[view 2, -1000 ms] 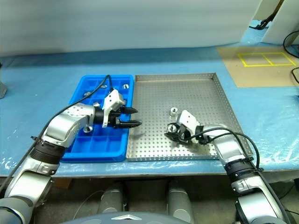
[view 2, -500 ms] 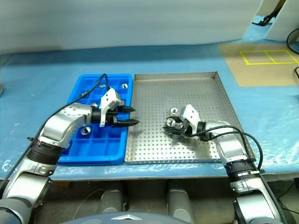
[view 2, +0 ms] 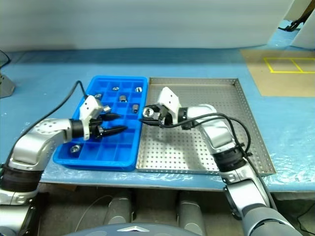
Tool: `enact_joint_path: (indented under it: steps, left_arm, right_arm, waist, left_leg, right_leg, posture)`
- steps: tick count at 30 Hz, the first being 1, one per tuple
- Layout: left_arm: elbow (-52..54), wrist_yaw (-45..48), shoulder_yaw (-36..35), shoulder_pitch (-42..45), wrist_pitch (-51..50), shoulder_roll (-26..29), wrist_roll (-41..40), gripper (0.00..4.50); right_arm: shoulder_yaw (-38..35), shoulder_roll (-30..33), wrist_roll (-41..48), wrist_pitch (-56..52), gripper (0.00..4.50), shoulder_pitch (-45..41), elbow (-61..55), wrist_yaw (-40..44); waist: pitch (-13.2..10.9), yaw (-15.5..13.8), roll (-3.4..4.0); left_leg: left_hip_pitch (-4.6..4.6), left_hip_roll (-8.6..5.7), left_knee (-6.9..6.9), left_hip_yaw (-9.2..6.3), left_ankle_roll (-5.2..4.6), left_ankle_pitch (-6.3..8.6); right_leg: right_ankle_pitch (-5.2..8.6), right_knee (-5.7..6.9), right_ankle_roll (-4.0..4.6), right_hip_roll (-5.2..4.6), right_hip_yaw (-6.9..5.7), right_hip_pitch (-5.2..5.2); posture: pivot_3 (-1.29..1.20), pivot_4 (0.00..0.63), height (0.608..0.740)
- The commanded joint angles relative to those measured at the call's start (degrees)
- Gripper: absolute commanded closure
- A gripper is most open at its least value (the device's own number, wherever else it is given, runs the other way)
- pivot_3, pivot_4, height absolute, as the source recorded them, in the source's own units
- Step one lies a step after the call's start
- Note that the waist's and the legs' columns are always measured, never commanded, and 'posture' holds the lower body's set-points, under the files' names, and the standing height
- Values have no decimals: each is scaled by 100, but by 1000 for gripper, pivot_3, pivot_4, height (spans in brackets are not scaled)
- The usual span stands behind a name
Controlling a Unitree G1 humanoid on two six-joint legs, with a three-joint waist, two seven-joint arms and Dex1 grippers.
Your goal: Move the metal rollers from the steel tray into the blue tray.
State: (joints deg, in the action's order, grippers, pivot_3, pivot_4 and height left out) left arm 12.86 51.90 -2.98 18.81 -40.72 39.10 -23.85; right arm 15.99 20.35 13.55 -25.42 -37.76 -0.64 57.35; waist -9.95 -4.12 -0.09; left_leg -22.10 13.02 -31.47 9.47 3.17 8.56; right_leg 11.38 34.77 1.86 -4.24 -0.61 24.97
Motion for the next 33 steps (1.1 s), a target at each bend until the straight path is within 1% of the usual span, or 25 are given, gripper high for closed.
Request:
enact_joint_path:
  steps: [1,5,9,13,18,22,24,28,33]
  left_arm:
    - [295,-25,-791,-328,77,405,-185,1124]
    - [389,-13,-1170,-738,123,685,-237,1124]
    - [486,-116,-1489,-917,110,728,-357,1124]
    - [549,-231,-1623,-1101,104,729,-374,1124]
    - [599,-360,-1595,-1093,109,662,-427,1124]
    - [557,-424,-1541,-1049,143,654,-464,1124]
    - [476,-423,-1526,-1003,169,679,-458,1124]
    - [314,-366,-1524,-902,215,767,-429,1124]
    - [335,-387,-1457,-855,181,758,-450,1124]
  right_arm:
    - [360,-158,-356,571,2830,-190,492,50]
    - [474,-621,-480,903,2830,-428,1105,-43]
    - [524,-1002,-579,1314,2830,-653,1782,34]
    - [553,-1310,-715,1709,2830,-922,2284,68]
    - [563,-1549,-877,2111,2830,-1188,2838,127]
    - [761,-1766,-1296,2727,2830,-1437,3224,24]
    - [755,-1907,-1327,2841,2830,-1529,3423,82]
    - [537,-2319,-1253,2993,2830,-1965,4132,56]
    - [343,-2399,-1270,3261,2830,-2483,4726,172]
  waist:
    - [0,-12,-2]
    - [0,-28,-2]
    - [-1,-63,-4]
    - [-1,-120,-4]
    - [0,-162,-6]
    - [0,-129,-8]
    - [0,-103,-8]
    - [-1,-85,-8]
    - [-1,-143,-9]
  left_leg:
    - [1,0,7,0,5,-3]
    - [-2,0,23,-2,16,-10]
    - [0,2,23,-4,19,-12]
    - [2,2,23,-7,21,-13]
    - [0,3,22,-9,22,-13]
    - [1,5,21,-10,23,-14]
    - [4,10,21,-10,27,-16]
    - [5,15,23,-10,30,-18]
    - [0,15,20,-10,30,-18]
  right_leg:
    - [2,-1,3,0,-3,0]
    - [5,0,7,0,-7,11]
    - [5,4,8,0,-10,10]
    - [4,10,9,0,-11,9]
    - [4,9,9,0,-14,8]
    - [4,11,9,1,-14,9]
    - [3,13,11,6,-13,10]
    - [9,26,22,8,-16,16]
    - [9,25,23,6,-21,14]
  posture:
    - [136,150,740]
    - [151,150,740]
    - [184,150,740]
    - [195,150,740]
    - [204,150,740]
    - [198,150,740]
    - [191,150,740]
    - [181,150,740]
    - [180,150,740]
